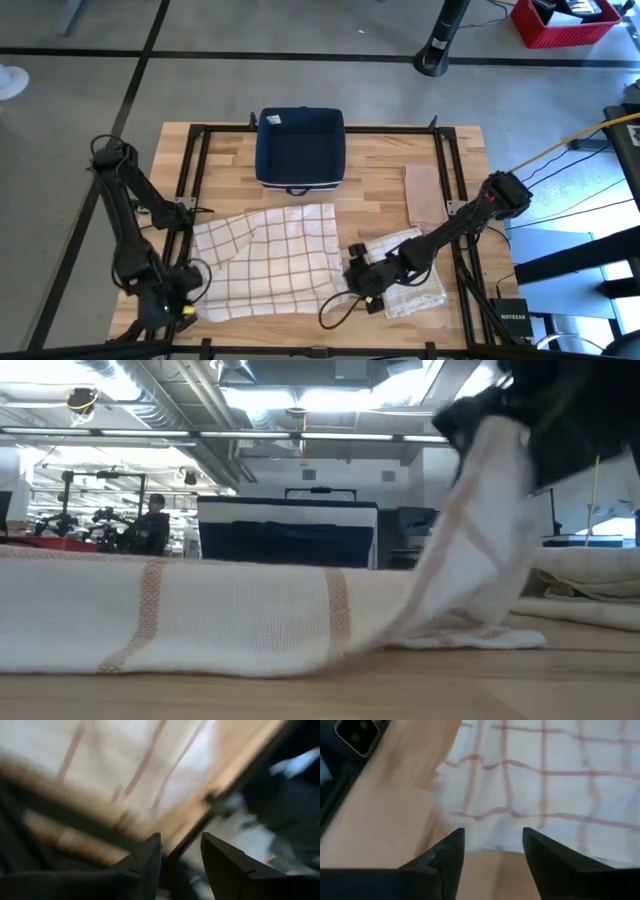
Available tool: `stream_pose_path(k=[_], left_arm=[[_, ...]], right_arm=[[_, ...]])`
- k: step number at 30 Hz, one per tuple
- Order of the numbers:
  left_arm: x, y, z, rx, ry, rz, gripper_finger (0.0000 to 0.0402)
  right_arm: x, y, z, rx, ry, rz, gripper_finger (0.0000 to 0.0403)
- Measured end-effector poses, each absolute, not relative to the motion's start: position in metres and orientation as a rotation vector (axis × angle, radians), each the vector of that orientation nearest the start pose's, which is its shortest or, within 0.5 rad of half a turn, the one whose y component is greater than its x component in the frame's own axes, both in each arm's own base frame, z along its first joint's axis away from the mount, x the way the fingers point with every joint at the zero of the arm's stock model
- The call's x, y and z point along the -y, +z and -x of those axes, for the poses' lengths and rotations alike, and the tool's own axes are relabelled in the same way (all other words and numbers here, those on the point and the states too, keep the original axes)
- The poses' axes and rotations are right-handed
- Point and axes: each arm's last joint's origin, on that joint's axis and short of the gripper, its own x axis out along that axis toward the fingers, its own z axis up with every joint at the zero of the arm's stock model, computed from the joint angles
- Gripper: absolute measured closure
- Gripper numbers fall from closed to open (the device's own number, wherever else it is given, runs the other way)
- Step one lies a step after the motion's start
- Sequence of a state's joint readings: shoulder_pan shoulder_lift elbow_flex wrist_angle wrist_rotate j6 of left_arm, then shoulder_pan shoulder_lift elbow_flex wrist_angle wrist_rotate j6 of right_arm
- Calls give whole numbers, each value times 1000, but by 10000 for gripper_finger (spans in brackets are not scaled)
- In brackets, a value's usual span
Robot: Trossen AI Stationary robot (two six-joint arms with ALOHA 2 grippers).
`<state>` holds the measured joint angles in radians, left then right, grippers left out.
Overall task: Fold towel
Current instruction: Fold the white with brown pattern towel on the table
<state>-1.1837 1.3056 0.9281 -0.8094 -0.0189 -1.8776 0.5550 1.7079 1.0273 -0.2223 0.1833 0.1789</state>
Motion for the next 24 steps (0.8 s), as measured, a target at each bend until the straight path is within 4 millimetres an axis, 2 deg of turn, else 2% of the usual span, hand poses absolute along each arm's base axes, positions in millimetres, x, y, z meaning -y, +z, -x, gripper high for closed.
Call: stream_pose_path(k=[2, 4, 7, 12, 15, 19, 24], left_arm=[[212, 244, -97, -1278, 226, 840, 269], [203, 245, -103, -1109, 268, 775, 272], [195, 235, -111, -990, 349, 650, 277], [188, 198, -126, -1007, 431, 537, 282], [188, 181, -132, -1061, 439, 526, 282], [191, 165, -139, -1170, 429, 480, 282], [197, 153, -148, -1216, 392, 464, 282]], right_arm=[[-174, 192, -300, -835, 228, 215, 190], [-169, 196, -308, -767, 163, 232, 186], [-159, 185, -324, -683, 61, 199, 185], [-144, 138, -339, -753, 24, 129, 185], [-143, 120, -336, -864, 72, 110, 185], [-150, 118, -325, -968, 113, 69, 185], [-176, 120, -305, -1042, 200, 54, 185]])
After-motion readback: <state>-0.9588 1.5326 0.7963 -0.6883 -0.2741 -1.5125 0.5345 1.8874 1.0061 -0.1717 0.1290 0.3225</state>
